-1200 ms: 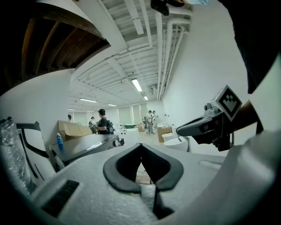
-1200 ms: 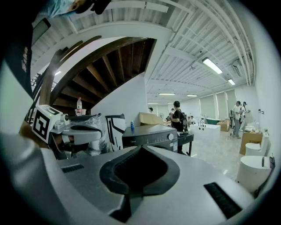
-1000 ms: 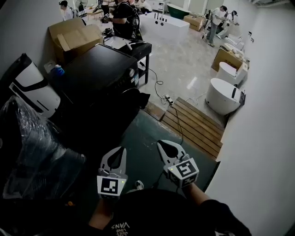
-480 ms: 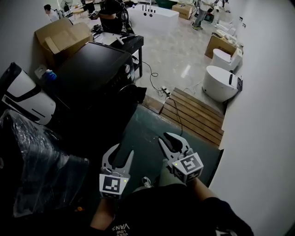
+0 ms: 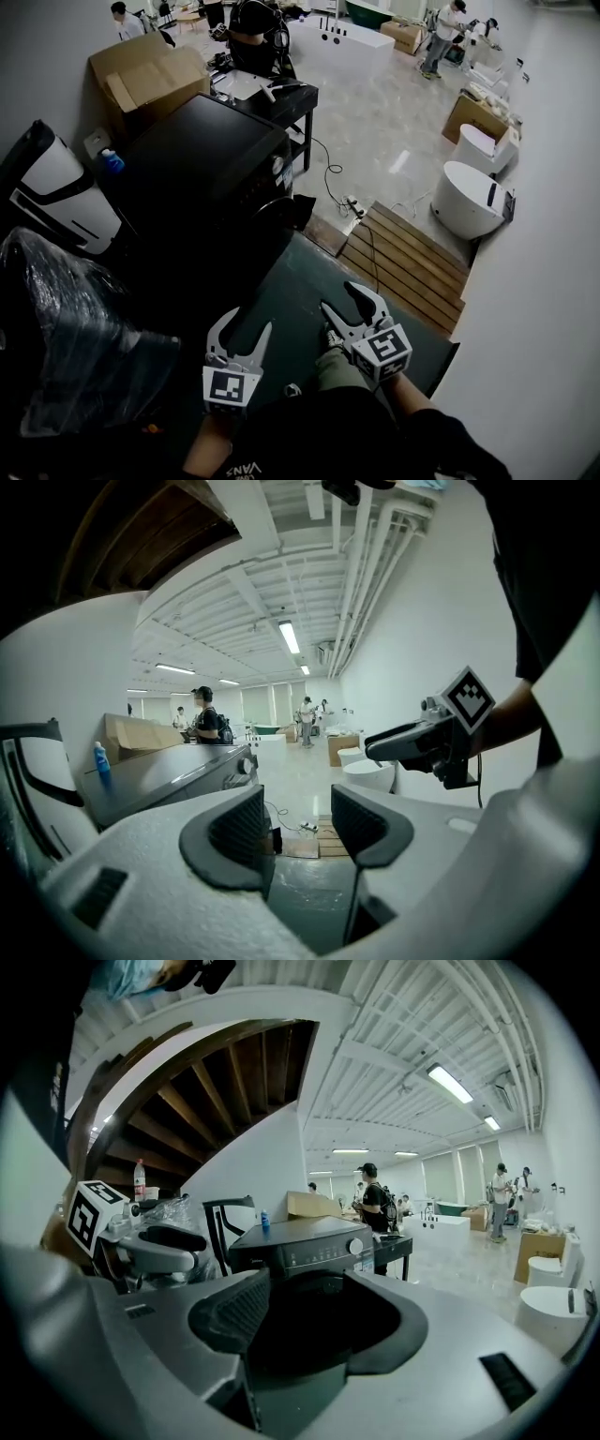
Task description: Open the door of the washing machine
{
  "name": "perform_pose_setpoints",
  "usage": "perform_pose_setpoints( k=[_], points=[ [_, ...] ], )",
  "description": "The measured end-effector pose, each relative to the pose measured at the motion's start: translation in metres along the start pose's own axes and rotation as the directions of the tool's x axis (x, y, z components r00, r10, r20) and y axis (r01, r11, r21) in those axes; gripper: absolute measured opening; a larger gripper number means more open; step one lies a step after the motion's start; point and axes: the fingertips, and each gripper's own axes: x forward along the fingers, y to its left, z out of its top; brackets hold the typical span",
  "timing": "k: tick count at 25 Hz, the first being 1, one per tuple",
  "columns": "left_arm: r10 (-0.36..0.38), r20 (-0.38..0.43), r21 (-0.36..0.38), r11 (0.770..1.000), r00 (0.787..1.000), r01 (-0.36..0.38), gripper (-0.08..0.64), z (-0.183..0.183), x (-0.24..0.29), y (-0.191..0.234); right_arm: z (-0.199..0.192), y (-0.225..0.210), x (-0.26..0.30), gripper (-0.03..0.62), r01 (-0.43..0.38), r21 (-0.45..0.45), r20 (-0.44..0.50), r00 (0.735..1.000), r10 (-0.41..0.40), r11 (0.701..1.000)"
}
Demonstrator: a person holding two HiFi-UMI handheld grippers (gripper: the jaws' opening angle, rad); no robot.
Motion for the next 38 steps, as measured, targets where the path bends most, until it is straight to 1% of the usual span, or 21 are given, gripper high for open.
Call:
perform_pose_setpoints(
  k=[3,6,8,12,16,20,24,28,31,33,35,38],
  points=[
    [0.051,-0.023,-0.014,0.999,0.998,-0.051,0.218,0.005,0.028,0.012,0.007,-0.027,0.027,0.236,-0.049,-0.013,-0.033,0.998,0.049,0.999],
    [0.115,-0.05,-0.04,0.992,0.992,-0.117,0.218,0.007,0.057,0.023,0.009,-0.061,0.053,0.238,-0.092,-0.074,-0.055,0.995,0.088,0.993],
    [0.154,-0.068,-0.047,0.987,0.986,-0.157,0.218,0.008,0.078,0.03,0.01,-0.083,0.071,0.239,-0.124,-0.089,-0.081,0.99,0.117,0.988],
    [0.224,-0.117,-0.043,0.972,0.968,-0.23,0.218,0.009,0.117,0.037,0.012,-0.124,0.102,0.238,-0.194,-0.108,-0.126,0.976,0.18,0.975],
    [0.287,-0.166,-0.04,0.954,0.943,-0.297,0.218,0.006,0.147,0.04,0.011,-0.16,0.128,0.238,-0.268,-0.139,-0.174,0.954,0.243,0.953],
    [0.319,-0.223,-0.019,0.943,0.921,-0.331,0.218,-0.004,0.168,0.053,0.005,-0.187,0.159,0.238,-0.301,-0.19,-0.225,0.94,0.257,0.935],
    [0.323,-0.272,0.001,0.942,0.906,-0.335,0.218,-0.02,0.189,0.072,-0.005,-0.202,0.191,0.238,-0.316,-0.218,-0.269,0.929,0.254,0.924],
    [0.301,-0.298,0.019,0.951,0.906,-0.31,0.218,-0.033,0.22,0.094,-0.02,-0.212,0.225,0.238,-0.32,-0.221,-0.315,0.917,0.243,0.921],
    [0.27,-0.301,0.034,0.961,0.914,-0.273,0.218,-0.042,0.246,0.116,-0.033,-0.213,0.255,0.238,-0.324,-0.234,-0.355,0.906,0.23,0.917],
    [0.238,-0.314,0.057,0.971,0.919,-0.232,0.218,-0.053,0.262,0.129,-0.042,-0.21,0.274,0.243,-0.334,-0.247,-0.376,0.898,0.228,0.91],
    [0.213,-0.335,0.084,0.977,0.918,-0.196,0.218,-0.066,0.277,0.143,-0.049,-0.208,0.297,0.252,-0.344,-0.258,-0.389,0.892,0.228,0.903],
    [0.203,-0.357,0.12,0.978,0.912,-0.171,0.218,-0.08,0.295,0.161,-0.062,-0.209,0.331,0.257,-0.37,-0.274,-0.417,0.878,0.237,0.888]
  ],
)
